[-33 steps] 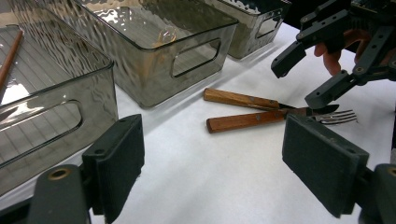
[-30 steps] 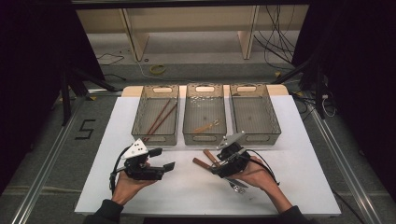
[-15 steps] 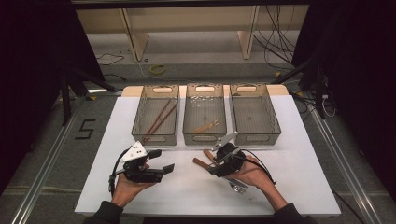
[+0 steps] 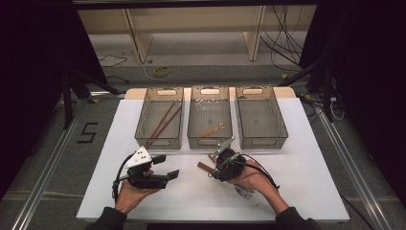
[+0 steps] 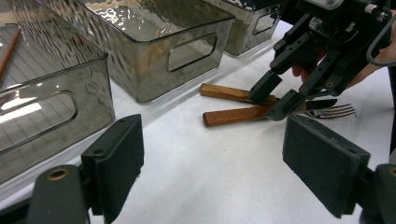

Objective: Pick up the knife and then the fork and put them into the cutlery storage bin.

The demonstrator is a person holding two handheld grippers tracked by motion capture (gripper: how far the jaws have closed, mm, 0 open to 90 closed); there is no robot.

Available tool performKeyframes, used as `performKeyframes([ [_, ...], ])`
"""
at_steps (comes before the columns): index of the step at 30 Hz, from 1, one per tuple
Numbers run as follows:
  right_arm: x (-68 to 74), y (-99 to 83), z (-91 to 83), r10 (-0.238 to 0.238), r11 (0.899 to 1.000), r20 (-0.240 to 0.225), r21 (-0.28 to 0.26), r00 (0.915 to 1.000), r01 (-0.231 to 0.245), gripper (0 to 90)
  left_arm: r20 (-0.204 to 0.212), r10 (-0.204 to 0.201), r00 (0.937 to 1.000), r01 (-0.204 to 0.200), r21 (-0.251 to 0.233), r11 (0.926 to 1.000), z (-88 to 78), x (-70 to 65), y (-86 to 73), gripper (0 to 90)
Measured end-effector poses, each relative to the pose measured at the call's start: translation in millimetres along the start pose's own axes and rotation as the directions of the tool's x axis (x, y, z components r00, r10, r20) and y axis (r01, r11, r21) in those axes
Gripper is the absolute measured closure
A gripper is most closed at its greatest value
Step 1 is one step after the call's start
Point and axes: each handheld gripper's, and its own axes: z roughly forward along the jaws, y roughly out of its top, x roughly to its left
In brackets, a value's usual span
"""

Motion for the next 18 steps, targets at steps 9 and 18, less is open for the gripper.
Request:
performKeyframes([
  [9,1.5,3.1,8.4,-0.029,0.999,0.018,0.038,0.9994,0.029,69.6,0.001,0.009,1.0000,-0.009,0.006,0.9999,0.2,-0.6,-0.3,20.2],
  [18,5.6,5.0,8.3,-0.040,0.997,0.044,0.065,0.9982,0.037,74.1,-0.002,0.014,0.9999,-0.014,0.006,0.9999,-0.2,-1.0,-0.1,20.3],
])
